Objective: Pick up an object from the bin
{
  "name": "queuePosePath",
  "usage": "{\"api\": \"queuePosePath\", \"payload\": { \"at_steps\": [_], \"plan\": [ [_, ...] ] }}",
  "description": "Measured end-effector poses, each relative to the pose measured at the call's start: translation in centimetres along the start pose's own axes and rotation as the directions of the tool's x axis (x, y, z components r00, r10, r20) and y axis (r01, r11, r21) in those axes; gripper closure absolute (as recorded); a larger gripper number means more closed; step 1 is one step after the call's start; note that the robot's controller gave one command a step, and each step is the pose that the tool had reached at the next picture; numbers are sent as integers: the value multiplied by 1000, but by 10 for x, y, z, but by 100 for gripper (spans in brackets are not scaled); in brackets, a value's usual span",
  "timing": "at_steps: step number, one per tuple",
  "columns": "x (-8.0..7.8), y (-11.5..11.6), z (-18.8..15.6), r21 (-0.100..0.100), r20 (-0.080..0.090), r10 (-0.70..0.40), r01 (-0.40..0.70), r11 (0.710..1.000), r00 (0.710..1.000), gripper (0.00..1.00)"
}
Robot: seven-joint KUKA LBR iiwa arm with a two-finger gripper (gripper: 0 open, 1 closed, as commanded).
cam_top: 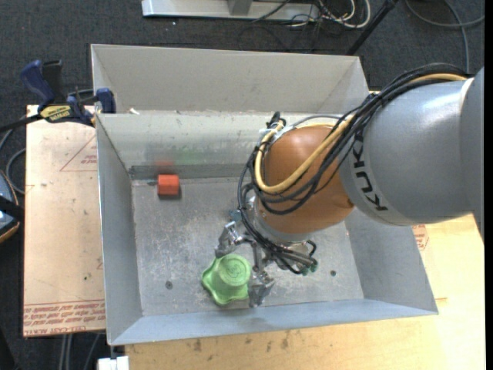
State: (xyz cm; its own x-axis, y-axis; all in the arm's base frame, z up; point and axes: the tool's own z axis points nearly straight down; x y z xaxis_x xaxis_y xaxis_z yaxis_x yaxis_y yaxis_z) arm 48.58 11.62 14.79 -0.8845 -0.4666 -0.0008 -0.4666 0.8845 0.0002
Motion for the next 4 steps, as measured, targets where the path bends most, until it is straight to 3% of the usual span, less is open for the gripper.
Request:
{"api": "queuePosePath", "payload": {
  "at_steps": [1,2,3,4],
  "plan": [
    [-9,-6,71,5,13,-209,209,978,978,0],
    [-9,-6,70,5,15,-208,208,978,978,100],
    [-18,-20,-65,5,9,-238,238,971,971,100],
    [-14,8,-94,0,5,-194,194,981,981,100]
  ]
}}
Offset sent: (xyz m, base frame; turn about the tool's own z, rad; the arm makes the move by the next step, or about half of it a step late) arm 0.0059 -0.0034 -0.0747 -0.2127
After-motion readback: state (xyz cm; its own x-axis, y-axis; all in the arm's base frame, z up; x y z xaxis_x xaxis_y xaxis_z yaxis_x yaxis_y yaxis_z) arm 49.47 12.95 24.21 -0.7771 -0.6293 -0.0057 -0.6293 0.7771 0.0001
